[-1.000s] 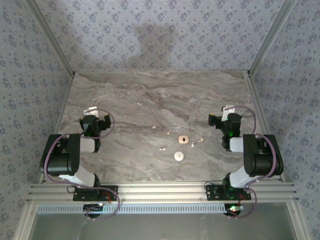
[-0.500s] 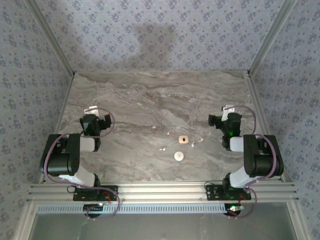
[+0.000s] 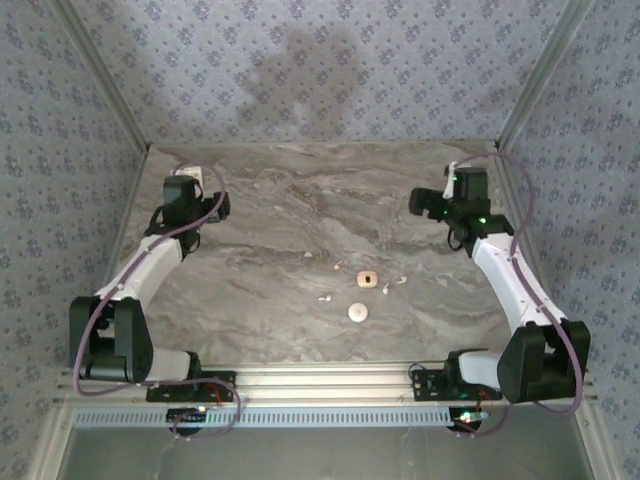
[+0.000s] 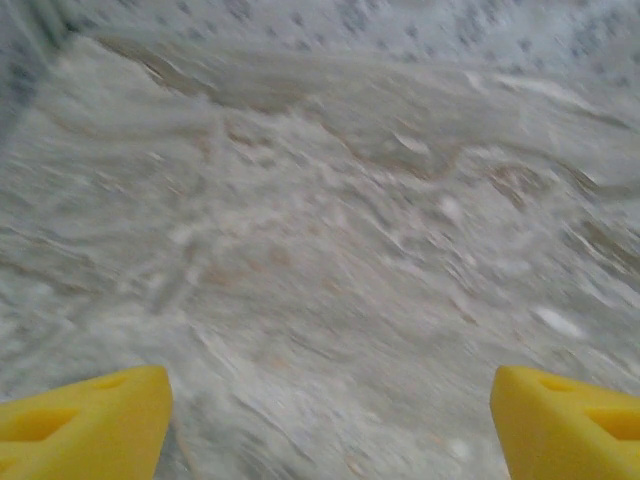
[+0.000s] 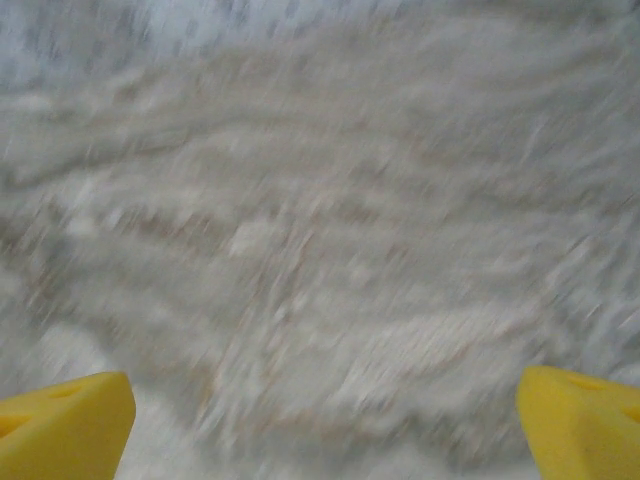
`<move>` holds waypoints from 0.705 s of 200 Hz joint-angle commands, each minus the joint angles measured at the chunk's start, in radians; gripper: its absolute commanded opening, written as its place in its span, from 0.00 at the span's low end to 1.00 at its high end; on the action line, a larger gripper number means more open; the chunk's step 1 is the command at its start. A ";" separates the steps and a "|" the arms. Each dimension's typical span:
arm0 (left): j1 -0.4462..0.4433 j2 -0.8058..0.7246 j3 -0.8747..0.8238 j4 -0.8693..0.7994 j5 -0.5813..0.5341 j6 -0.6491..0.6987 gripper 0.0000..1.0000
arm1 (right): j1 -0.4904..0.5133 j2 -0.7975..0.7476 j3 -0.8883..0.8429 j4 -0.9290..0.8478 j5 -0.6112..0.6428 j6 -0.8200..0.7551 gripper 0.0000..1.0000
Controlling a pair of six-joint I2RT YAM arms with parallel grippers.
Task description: Insert wireless bluetooth earbuds into charging case
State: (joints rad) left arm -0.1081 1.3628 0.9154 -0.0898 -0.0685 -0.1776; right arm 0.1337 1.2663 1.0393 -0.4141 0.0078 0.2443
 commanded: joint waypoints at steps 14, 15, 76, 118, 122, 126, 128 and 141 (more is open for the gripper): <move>-0.042 0.019 0.051 -0.298 0.153 -0.145 0.77 | 0.195 0.067 0.086 -0.499 -0.019 0.231 1.00; -0.044 0.019 0.050 -0.299 0.157 -0.148 0.77 | 0.202 0.069 0.087 -0.503 -0.020 0.232 1.00; -0.094 0.078 0.046 -0.331 0.189 -0.192 0.72 | 0.392 0.241 0.104 -0.583 -0.107 0.278 0.85; -0.094 0.102 0.051 -0.337 0.193 -0.198 0.73 | 0.428 0.393 0.178 -0.555 -0.116 0.243 0.76; -0.094 0.103 0.051 -0.337 0.193 -0.197 0.73 | 0.430 0.404 0.185 -0.548 -0.124 0.241 0.76; -0.094 0.105 0.052 -0.338 0.193 -0.197 0.72 | 0.433 0.415 0.190 -0.544 -0.127 0.240 0.76; -0.095 0.106 0.052 -0.338 0.193 -0.197 0.72 | 0.433 0.419 0.194 -0.540 -0.127 0.241 0.76; -0.094 0.112 0.056 -0.341 0.191 -0.195 0.73 | 0.438 0.454 0.212 -0.534 -0.129 0.245 0.76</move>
State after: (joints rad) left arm -0.2016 1.4612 0.9398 -0.3992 0.1093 -0.3618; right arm 0.5613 1.6745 1.1893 -0.9493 -0.0944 0.4892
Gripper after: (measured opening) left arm 0.725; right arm 0.763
